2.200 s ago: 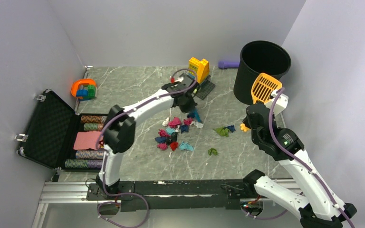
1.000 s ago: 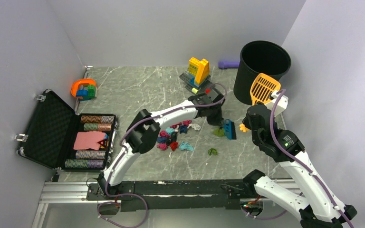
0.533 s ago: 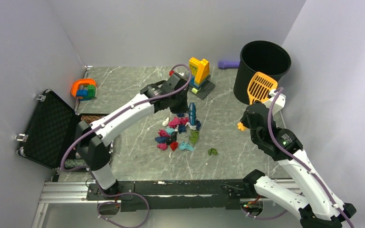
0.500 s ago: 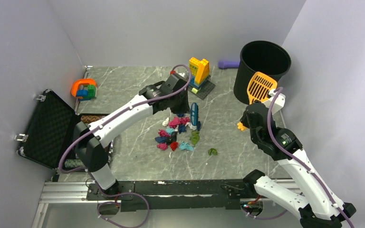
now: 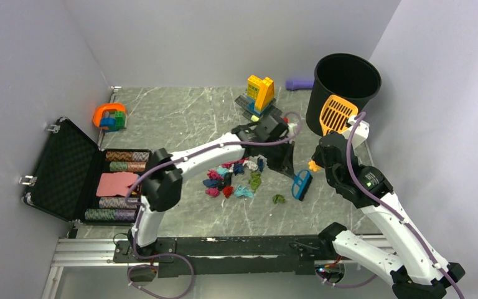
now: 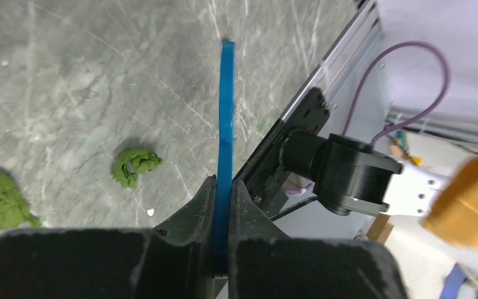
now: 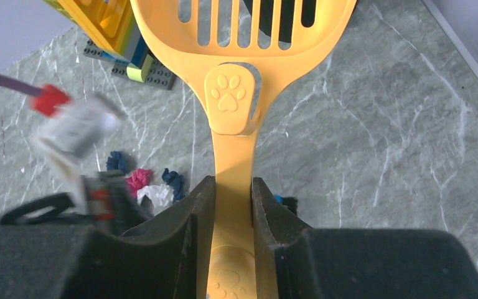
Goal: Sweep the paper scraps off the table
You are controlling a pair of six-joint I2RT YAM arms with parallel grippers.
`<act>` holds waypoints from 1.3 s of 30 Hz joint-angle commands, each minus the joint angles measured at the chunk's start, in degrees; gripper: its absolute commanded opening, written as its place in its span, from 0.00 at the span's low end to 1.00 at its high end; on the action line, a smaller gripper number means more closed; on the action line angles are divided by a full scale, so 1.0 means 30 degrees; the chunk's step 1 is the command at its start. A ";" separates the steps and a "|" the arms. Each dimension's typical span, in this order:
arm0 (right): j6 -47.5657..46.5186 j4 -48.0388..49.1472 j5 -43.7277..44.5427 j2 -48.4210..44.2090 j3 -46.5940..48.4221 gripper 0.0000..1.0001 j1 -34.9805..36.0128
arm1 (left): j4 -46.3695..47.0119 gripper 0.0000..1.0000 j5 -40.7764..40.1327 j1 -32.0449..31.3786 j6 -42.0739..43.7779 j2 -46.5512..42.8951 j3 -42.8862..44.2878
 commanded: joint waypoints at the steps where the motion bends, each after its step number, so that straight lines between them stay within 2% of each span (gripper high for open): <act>1: -0.0337 0.0408 -0.0131 -0.0236 0.0004 0.00 -0.0041 | -0.4774 0.00 -0.0327 -0.1135 0.2859 0.1737 0.3357; 5: -0.0345 0.0619 -0.0358 -0.0165 -0.0234 0.00 -0.0045 | -0.6266 0.00 -0.2964 -0.1310 0.3925 0.1504 0.2093; 8: -0.0403 0.0821 -0.0662 -0.0109 -0.0449 0.00 -0.0047 | -0.7323 0.00 -0.6279 -0.1303 0.4263 0.0964 0.0788; 12: -0.0497 0.0922 -0.1002 0.0033 -0.0586 0.00 -0.0042 | -1.0806 0.00 -1.1369 -0.1102 0.4152 0.1109 0.1039; 18: -0.0812 0.1057 -0.2032 0.0389 -0.0740 0.00 -0.0034 | -1.2739 0.00 -1.5012 -0.0039 0.4314 0.0094 0.0936; 27: -0.1536 -0.1556 -0.5195 0.1909 -0.0242 0.00 -0.0048 | -1.2248 0.00 -1.5253 0.1691 0.5796 -0.1675 0.0081; 33: -0.2962 -0.2506 -1.0297 0.2645 -0.0811 0.02 -0.0040 | -1.0418 0.00 -1.2446 0.1693 0.7205 -0.3689 0.0190; 39: -0.3937 -0.2576 -1.4615 0.3884 -0.1489 0.00 0.0041 | -1.0437 0.00 -1.2005 0.2378 0.7999 -0.4625 0.1397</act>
